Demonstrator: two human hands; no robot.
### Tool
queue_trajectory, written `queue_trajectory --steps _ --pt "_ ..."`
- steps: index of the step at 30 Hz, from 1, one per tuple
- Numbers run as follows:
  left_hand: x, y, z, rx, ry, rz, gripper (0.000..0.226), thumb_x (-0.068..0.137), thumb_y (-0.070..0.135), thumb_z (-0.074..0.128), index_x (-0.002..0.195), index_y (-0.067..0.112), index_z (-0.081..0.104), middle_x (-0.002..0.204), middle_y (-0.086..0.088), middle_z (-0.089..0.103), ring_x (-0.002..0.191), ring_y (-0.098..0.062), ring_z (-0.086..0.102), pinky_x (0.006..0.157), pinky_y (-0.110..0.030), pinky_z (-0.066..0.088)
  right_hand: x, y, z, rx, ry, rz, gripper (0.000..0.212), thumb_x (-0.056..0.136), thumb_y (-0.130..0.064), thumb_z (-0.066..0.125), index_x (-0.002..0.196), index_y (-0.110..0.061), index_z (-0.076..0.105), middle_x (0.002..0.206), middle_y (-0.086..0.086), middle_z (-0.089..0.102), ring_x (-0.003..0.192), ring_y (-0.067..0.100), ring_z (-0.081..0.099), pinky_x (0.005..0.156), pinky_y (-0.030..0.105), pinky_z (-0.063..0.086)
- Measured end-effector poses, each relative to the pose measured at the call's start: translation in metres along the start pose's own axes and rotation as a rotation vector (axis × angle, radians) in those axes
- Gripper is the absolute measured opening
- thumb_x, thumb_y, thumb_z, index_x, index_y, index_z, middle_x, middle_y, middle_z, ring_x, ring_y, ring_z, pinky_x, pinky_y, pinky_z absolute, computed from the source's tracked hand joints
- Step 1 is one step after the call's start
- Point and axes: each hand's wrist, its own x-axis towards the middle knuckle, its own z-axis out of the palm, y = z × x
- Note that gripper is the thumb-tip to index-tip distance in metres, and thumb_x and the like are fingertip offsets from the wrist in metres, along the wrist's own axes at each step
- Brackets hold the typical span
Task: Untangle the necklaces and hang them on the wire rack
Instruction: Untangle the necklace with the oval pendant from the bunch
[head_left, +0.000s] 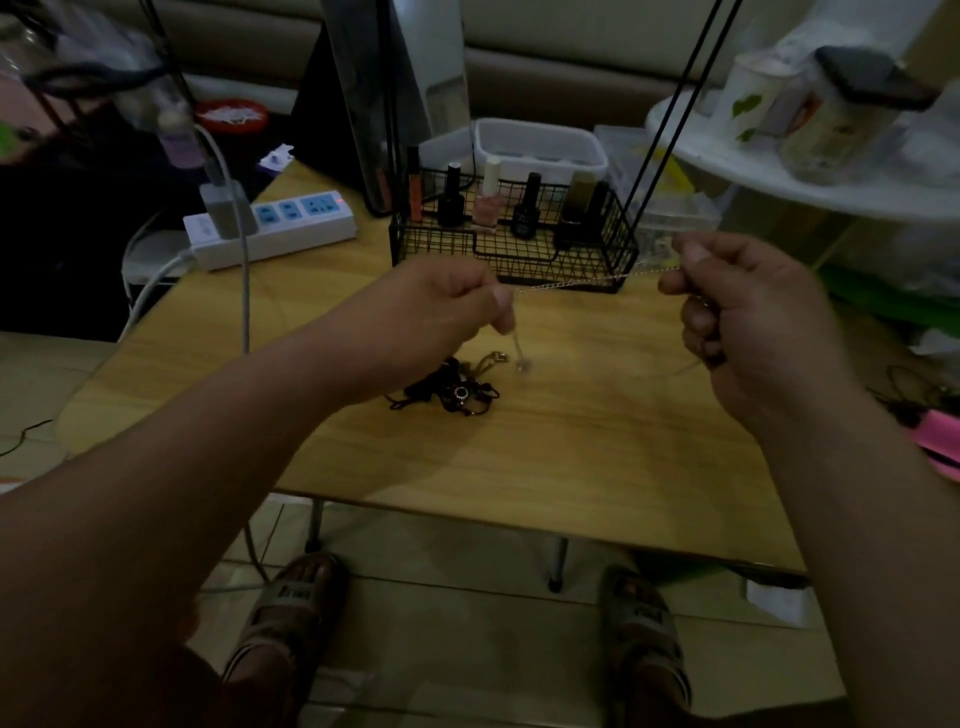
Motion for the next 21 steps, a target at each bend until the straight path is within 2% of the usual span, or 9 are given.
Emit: queue_trajectory --steps 3,7,9,11,12,14,15,17,21 --pt "0.002 -0.005 0.000 -0.062 0.082 -0.027 0.025 0.105 0.027 0.056 0.085 0.013 0.063 0.064 0.008 0.055 0.058 -0.014 0.047 0.051 -0.026 0.043 -0.001 -0.003 -0.002 0.032 -0.009 0.023 0.010 0.103 -0.019 0.059 0.099 -0.017 0.068 0.067 -0.004 0.054 0.048 0.007 0.036 0.043 0.021 0.025" --pt "0.003 -0.001 -0.003 -0.342 0.135 0.003 0.036 0.101 0.008 0.052 0.070 0.016 0.068 0.096 -0.010 0.074 0.096 -0.019 0.073 0.089 -0.034 0.059 -0.002 -0.006 -0.008 0.124 -0.068 0.075 0.010 0.102 -0.020 0.060 0.093 -0.018 0.065 0.060 -0.005 0.043 0.050 0.008 0.031 0.045 0.023 0.020" --pt "0.004 0.003 -0.003 -0.566 0.076 0.020 0.049 0.101 0.004 0.044 0.063 0.022 0.068 0.094 -0.015 0.075 0.105 -0.029 0.074 0.099 -0.043 0.058 -0.001 -0.008 -0.012 0.151 -0.129 0.084 0.008 0.101 -0.020 0.061 0.093 -0.018 0.063 0.062 -0.005 0.041 0.051 0.008 0.031 0.046 0.023 0.020" --pt "0.003 0.004 -0.003 -0.760 0.025 0.013 0.038 0.102 0.006 0.038 0.070 0.015 0.058 0.071 -0.009 0.060 0.077 -0.028 0.071 0.092 -0.046 0.061 -0.001 -0.008 -0.015 0.126 -0.195 0.077 0.006 0.098 -0.020 0.065 0.093 -0.018 0.061 0.063 -0.006 0.041 0.052 0.008 0.031 0.046 0.022 0.022" --pt "0.003 0.005 -0.004 -0.793 0.016 0.004 0.032 0.103 0.009 0.038 0.074 0.016 0.050 0.065 -0.004 0.047 0.061 -0.022 0.059 0.080 -0.042 0.062 0.000 -0.008 -0.018 0.109 -0.226 0.071 0.007 0.094 -0.020 0.068 0.094 -0.018 0.062 0.062 -0.006 0.041 0.051 0.008 0.031 0.045 0.021 0.023" --pt "0.005 0.003 -0.009 -0.738 0.026 0.004 0.028 0.101 0.012 0.041 0.075 0.022 0.042 0.063 0.001 0.031 0.050 -0.013 0.032 0.052 -0.029 0.044 0.002 -0.008 -0.023 0.081 -0.276 0.056 0.016 0.083 -0.023 0.074 0.093 -0.018 0.063 0.063 -0.007 0.044 0.050 0.007 0.031 0.044 0.021 0.022" --pt "0.006 0.001 -0.012 -0.699 0.039 0.007 0.028 0.100 0.011 0.042 0.074 0.023 0.041 0.063 0.001 0.028 0.050 -0.012 0.025 0.046 -0.026 0.030 0.004 -0.008 -0.025 0.065 -0.291 0.050 0.019 0.078 -0.023 0.075 0.092 -0.018 0.063 0.064 -0.006 0.045 0.049 0.007 0.031 0.044 0.022 0.021" --pt "0.007 0.001 -0.018 -0.649 0.055 -0.007 0.027 0.098 0.010 0.044 0.075 0.023 0.043 0.064 0.001 0.028 0.052 -0.012 0.020 0.049 -0.029 0.013 0.006 -0.010 -0.030 0.038 -0.299 0.046 0.020 0.075 -0.019 0.074 0.091 -0.017 0.063 0.067 -0.003 0.047 0.047 0.007 0.031 0.045 0.023 0.020" --pt "0.008 0.002 -0.022 -0.611 0.062 -0.052 0.019 0.097 0.012 0.049 0.080 0.020 0.052 0.061 0.001 0.032 0.052 -0.015 0.019 0.053 -0.035 0.009 0.010 -0.010 -0.036 0.015 -0.308 0.060 0.017 0.074 -0.014 0.071 0.089 -0.016 0.062 0.066 -0.002 0.048 0.045 0.007 0.030 0.043 0.023 0.018"
